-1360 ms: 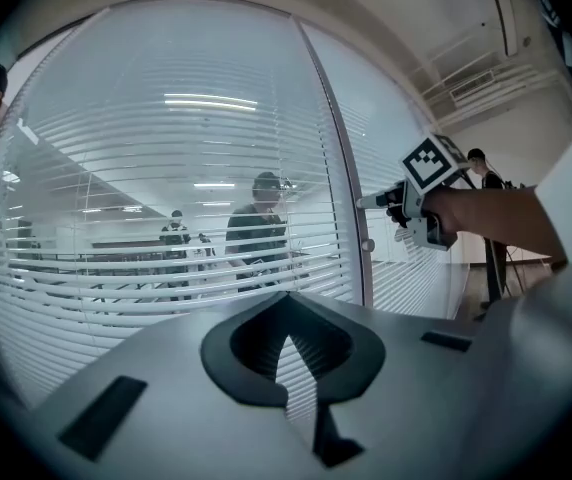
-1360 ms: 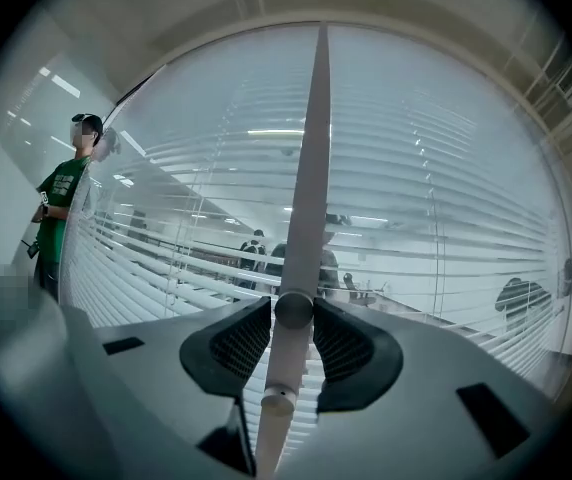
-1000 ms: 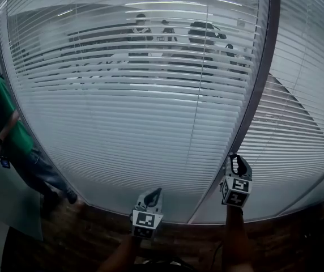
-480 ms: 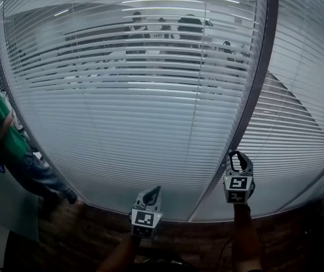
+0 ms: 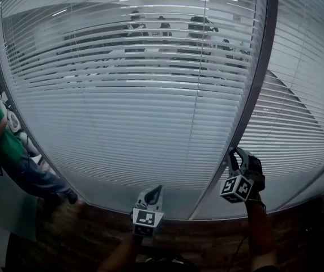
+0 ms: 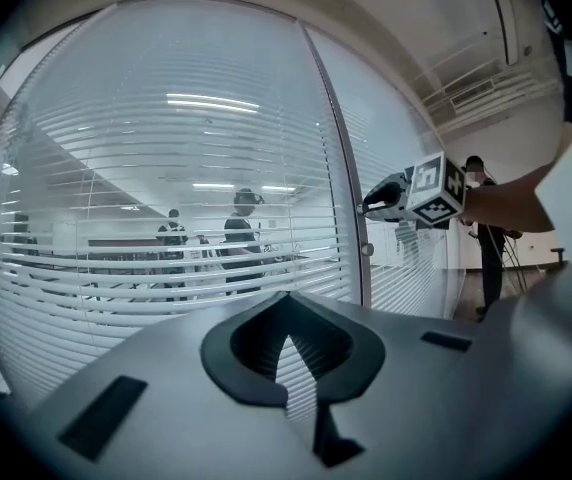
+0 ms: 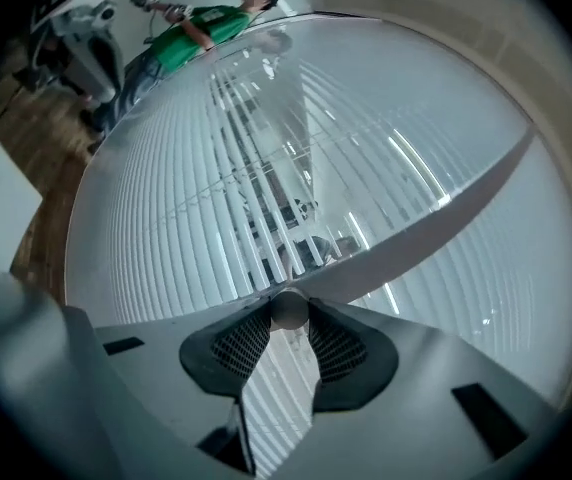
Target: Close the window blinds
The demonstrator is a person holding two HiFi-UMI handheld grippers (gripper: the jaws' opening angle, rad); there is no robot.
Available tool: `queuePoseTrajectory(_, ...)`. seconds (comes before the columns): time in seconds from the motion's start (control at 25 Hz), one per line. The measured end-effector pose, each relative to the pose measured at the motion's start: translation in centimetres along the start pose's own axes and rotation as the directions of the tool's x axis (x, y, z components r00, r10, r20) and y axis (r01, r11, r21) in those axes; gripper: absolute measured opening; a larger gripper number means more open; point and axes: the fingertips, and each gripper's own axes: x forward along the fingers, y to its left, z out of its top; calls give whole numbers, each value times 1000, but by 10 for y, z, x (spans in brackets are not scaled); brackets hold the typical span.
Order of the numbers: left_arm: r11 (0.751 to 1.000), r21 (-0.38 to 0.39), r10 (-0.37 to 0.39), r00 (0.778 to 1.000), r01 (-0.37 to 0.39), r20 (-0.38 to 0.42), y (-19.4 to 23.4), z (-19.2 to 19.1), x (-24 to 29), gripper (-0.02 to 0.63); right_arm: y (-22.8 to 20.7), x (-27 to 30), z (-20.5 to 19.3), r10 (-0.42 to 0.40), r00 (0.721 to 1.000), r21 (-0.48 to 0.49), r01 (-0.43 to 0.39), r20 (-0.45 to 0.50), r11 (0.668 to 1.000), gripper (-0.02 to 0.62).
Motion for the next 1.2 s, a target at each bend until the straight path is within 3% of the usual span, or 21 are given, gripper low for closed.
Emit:
queuePoseTrajectory(0.16, 1000, 7, -6, 1000, 6, -3, -2, 1, -1, -5, 4, 1, -1, -17, 999, -238, 9, -31, 971, 120)
queuePoseTrajectory(0.36, 1000, 19, 11, 999, -12, 34, 4, -2, -5, -5, 4, -1, -3, -27, 999, -485, 4, -41, 874, 120)
queuePoseTrajectory(0.44, 999, 48, 20, 1000, -21, 9, 5, -1, -9, -5, 6, 0, -5, -28, 999, -522, 0, -45, 853, 120)
queuePoseTrajectory(0.56, 993, 105, 48, 999, -46, -18, 10, -2, -17, -5, 10, -2, 6, -27, 999, -487, 14, -19, 874, 120)
queuePoseTrajectory(0.68, 993, 108, 55, 998, -51, -29, 7, -4, -18, -5, 0, -14, 12, -41, 999, -309, 49, 32, 950, 131)
queuePoseTrajectory(0.76, 994, 100, 51, 998, -47, -32, 4, -6, -16, -5, -15, -21, 16, -57, 996, -79, 62, 67, 995, 142)
queuePoseTrajectory(0.8, 994, 97, 48, 998, -44, -36, 2, -7, -16, -5, -22, -25, 18, -58, 995, 58, 54, 78, 997, 144)
queuePoseTrajectory(0.88, 995, 94, 43, 998, -39, -41, -2, -10, -17, -5, -28, -30, 18, -47, 995, 328, 14, 93, 945, 144)
queuePoseTrajectory(0.96, 995, 90, 39, 998, -35, -41, -4, -10, -20, -5, -27, -31, 14, -55, 993, 503, -6, 107, 864, 144)
queuePoseTrajectory(1.12, 995, 97, 40, 999, -36, -37, -5, -7, -21, -5, -24, -32, 6, -110, 990, 642, 26, 92, 766, 144)
queuePoseTrajectory(1.2, 995, 93, 37, 999, -34, -36, -6, -8, -21, -5, -20, -30, 1, -88, 991, 734, -13, 98, 679, 144)
